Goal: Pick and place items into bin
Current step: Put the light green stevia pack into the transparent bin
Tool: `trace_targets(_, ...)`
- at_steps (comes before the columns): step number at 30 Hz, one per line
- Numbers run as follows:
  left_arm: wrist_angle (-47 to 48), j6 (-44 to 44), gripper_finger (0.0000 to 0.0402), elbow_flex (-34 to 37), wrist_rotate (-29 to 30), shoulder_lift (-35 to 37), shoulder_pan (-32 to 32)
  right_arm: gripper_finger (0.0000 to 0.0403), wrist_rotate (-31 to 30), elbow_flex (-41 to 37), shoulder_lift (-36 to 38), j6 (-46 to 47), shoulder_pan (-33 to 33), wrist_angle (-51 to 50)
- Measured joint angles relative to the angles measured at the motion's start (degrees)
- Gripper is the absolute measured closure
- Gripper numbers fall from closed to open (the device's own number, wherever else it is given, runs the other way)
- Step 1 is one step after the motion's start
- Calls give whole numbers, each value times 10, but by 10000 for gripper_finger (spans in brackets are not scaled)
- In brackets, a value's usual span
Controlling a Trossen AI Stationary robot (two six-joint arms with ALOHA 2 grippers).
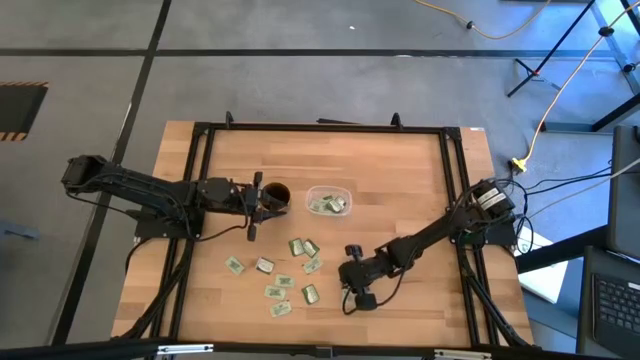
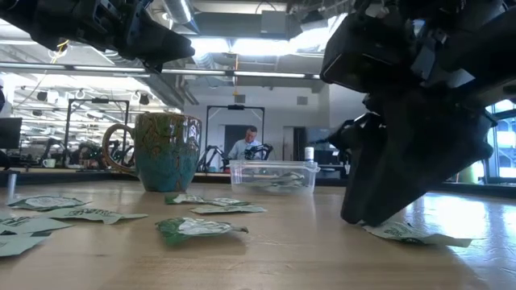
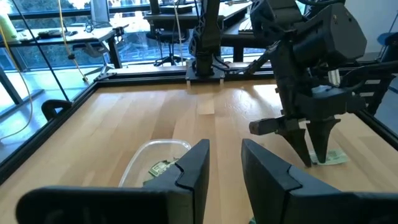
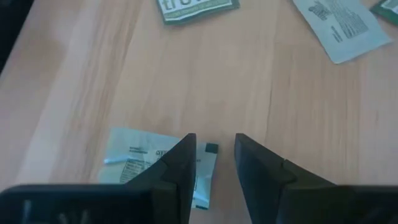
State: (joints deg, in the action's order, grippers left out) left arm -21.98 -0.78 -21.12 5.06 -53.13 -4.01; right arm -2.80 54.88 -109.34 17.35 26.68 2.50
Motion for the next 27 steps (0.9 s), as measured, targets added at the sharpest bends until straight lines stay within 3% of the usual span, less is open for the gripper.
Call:
trace_targets(19,0,0,313,0,0,0,0,395,-42,3,-9,4,24,-57)
trace_targets(27,0,0,313,0,0,0,0,401,-71,7,-10,21,21,-58)
